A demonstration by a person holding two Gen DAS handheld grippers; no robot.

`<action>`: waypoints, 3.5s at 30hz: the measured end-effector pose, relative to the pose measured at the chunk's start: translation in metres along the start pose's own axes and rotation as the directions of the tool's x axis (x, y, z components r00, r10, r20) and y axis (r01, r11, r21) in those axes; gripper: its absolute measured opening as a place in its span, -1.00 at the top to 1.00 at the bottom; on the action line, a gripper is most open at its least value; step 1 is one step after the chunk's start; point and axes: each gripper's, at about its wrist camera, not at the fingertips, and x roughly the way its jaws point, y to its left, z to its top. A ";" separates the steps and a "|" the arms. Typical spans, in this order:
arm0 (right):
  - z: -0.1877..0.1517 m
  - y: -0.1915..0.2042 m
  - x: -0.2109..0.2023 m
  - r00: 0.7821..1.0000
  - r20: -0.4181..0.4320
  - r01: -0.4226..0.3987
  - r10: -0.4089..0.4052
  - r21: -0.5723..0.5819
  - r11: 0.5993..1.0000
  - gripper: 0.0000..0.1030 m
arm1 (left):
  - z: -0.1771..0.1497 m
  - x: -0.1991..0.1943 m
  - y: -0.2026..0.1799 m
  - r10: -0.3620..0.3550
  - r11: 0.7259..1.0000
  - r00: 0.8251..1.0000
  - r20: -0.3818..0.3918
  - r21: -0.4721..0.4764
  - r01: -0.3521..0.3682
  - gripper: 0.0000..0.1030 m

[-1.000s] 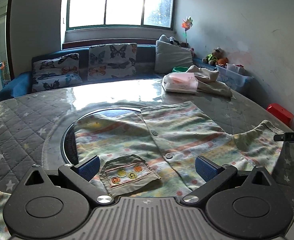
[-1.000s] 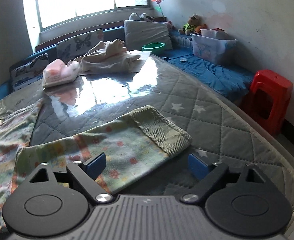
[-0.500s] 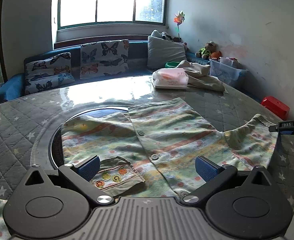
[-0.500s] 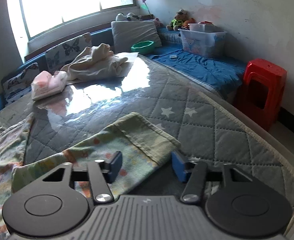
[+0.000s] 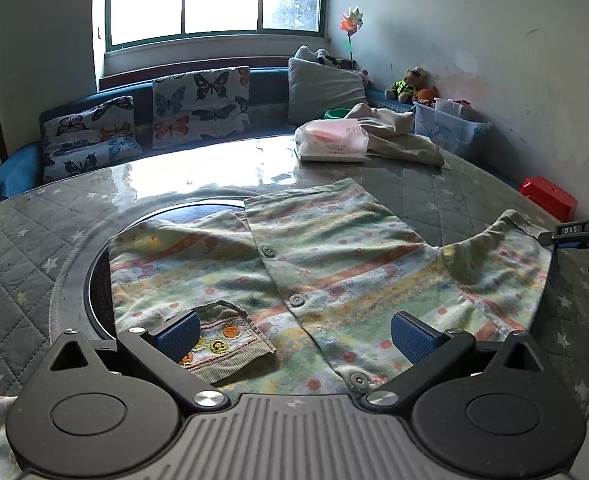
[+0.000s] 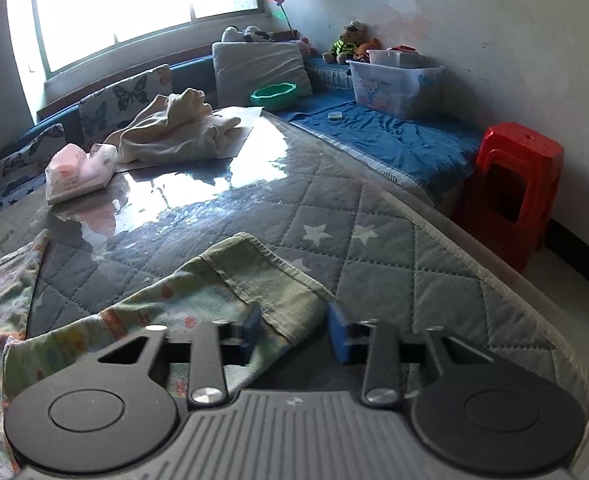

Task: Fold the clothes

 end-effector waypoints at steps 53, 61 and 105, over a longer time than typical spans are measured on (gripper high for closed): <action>-0.053 0.267 -0.116 0.597 -0.294 -0.802 0.746 -0.249 0.543 0.88 | -0.027 -0.019 0.081 0.121 0.965 0.992 -0.028 -0.231 -0.124 -1.00; -0.050 0.254 -0.117 0.616 -0.315 -0.787 0.722 -0.284 0.548 0.74 | -0.026 -0.018 0.083 0.121 0.964 0.992 -0.026 -0.234 -0.124 -1.00; -0.025 0.196 -0.028 0.896 -0.200 -0.442 0.396 -0.477 0.760 0.78 | -0.047 0.001 0.104 0.197 0.945 0.971 -0.136 -0.237 -0.225 -1.00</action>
